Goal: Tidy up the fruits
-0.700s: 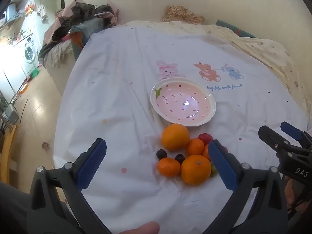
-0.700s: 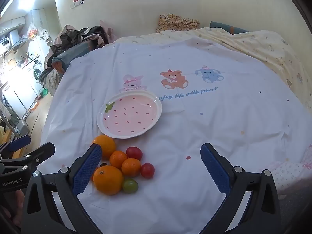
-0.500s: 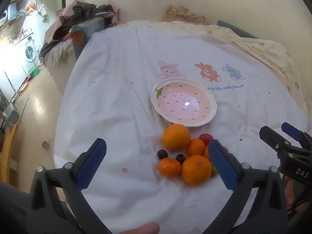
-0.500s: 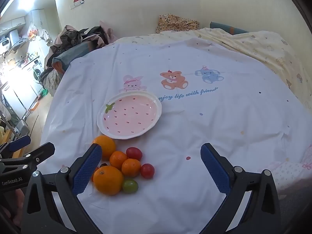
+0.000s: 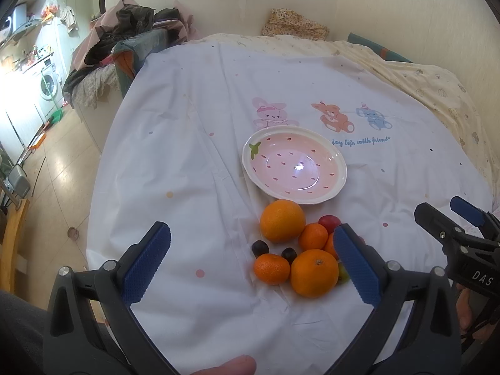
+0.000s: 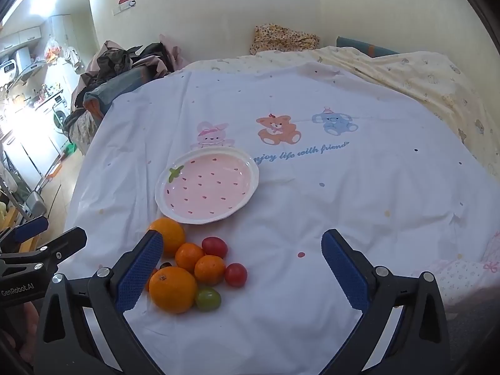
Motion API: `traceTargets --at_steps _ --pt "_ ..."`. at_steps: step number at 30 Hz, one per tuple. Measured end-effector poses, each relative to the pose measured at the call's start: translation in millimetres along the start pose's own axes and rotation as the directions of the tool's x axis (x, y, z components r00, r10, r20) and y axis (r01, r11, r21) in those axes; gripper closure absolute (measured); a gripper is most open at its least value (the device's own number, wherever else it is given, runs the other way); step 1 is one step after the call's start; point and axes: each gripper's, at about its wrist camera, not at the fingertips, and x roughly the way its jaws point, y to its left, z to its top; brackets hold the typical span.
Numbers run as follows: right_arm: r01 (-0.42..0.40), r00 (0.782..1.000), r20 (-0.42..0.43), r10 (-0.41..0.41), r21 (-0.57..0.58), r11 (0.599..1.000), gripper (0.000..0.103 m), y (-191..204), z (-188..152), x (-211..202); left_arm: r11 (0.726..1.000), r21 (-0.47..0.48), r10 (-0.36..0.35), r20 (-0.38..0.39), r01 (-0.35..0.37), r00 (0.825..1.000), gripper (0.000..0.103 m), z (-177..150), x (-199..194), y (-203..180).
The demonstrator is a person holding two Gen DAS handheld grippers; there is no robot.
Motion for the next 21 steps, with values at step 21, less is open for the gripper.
traceTargets --at_steps 21 --pt "0.004 1.000 0.004 -0.004 -0.006 1.000 0.000 1.2 0.3 -2.8 1.000 -0.001 -0.001 0.002 0.001 1.000 0.000 0.9 0.0 -0.6"
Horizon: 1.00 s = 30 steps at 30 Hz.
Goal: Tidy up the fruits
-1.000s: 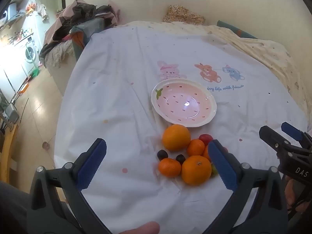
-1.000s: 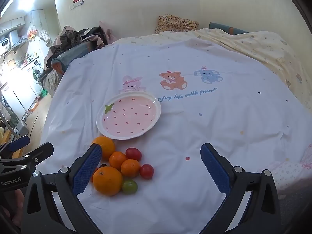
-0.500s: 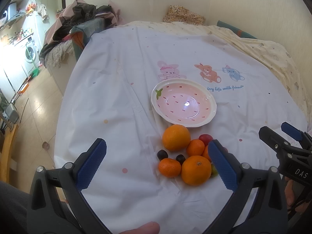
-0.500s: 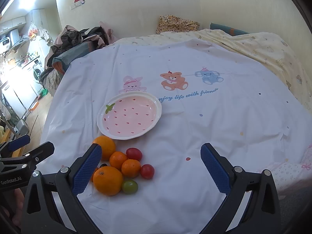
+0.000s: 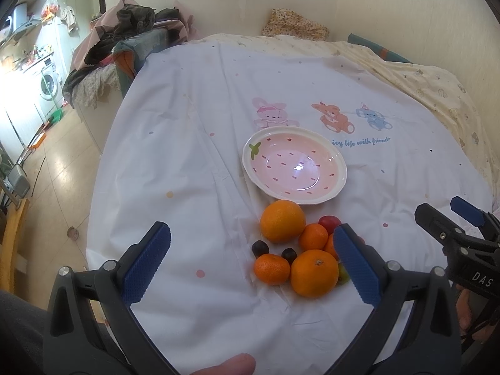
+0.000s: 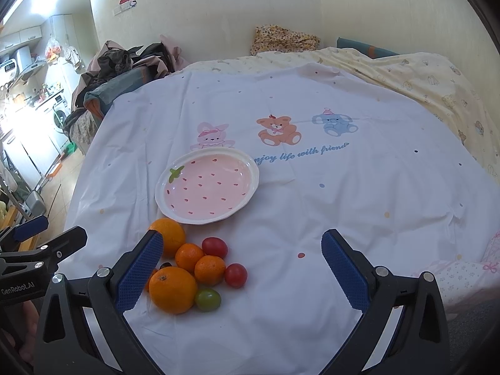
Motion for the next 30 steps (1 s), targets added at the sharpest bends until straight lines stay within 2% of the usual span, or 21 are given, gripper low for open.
traceTargets --at_steps 30 --pt "0.000 1.000 -0.001 0.000 -0.002 1.000 0.000 -1.6 0.8 -0.4 1.000 -0.010 0.014 0.005 -0.014 1.000 0.000 0.0 1.7 4.4"
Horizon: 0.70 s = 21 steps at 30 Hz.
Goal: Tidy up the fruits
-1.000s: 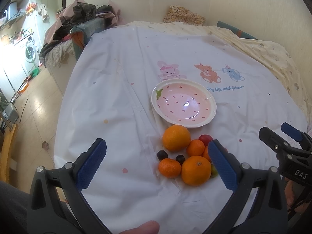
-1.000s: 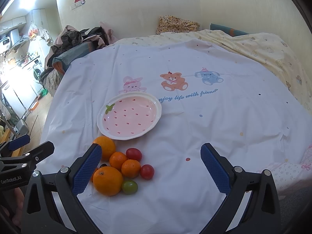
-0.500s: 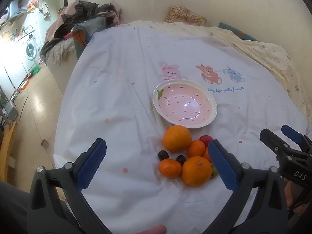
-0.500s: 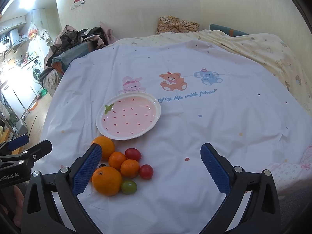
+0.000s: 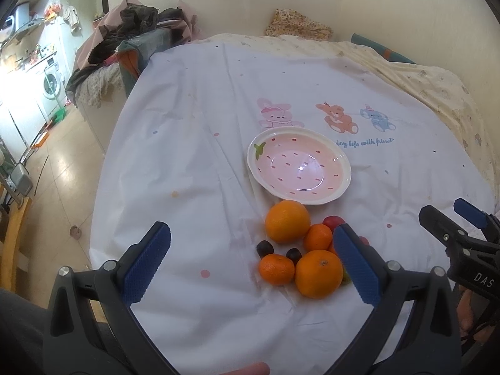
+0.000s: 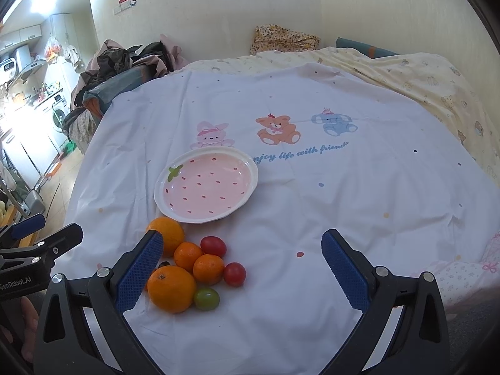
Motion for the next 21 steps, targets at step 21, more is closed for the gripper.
traceTargets --at_steps 21 --pt "0.007 1.000 -0.006 -0.007 -0.004 1.000 0.000 -0.8 -2.1 2.6 1.000 0.004 -0.001 -0.002 0.001 1.000 0.000 1.1 -2.4 -1.9"
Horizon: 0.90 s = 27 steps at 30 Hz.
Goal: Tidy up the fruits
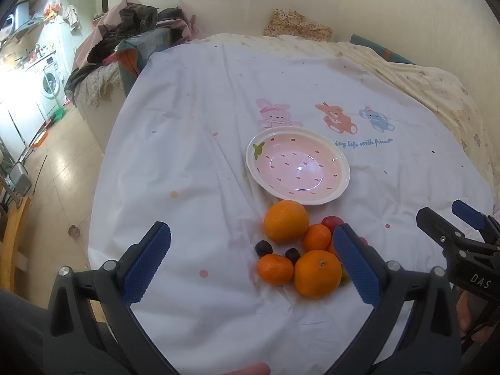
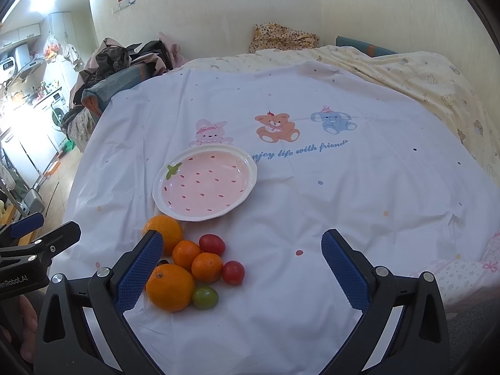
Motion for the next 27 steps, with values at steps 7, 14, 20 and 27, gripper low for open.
traceTargets --at_steps 7,14,20,27 --pt "-0.014 1.000 -0.014 0.014 0.006 1.000 0.000 2 -4 3 1.000 0.003 0.007 -0.002 -0.007 1.000 0.000 0 0 -1" --pt "-0.030 0.996 -0.077 0.032 0.027 0.999 0.000 -7 3 9 1.000 -0.001 0.027 -0.109 -0.027 0.994 0.001 2 7 6" --pt "-0.071 0.986 -0.150 0.073 0.015 0.997 0.000 -24 20 15 1.000 0.016 -0.013 -0.278 0.018 0.960 0.001 -4 24 8" --pt "-0.062 0.983 -0.164 0.076 0.091 0.994 0.000 -47 26 21 0.952 0.283 0.047 -0.516 0.119 0.856 0.015 -25 77 -27"
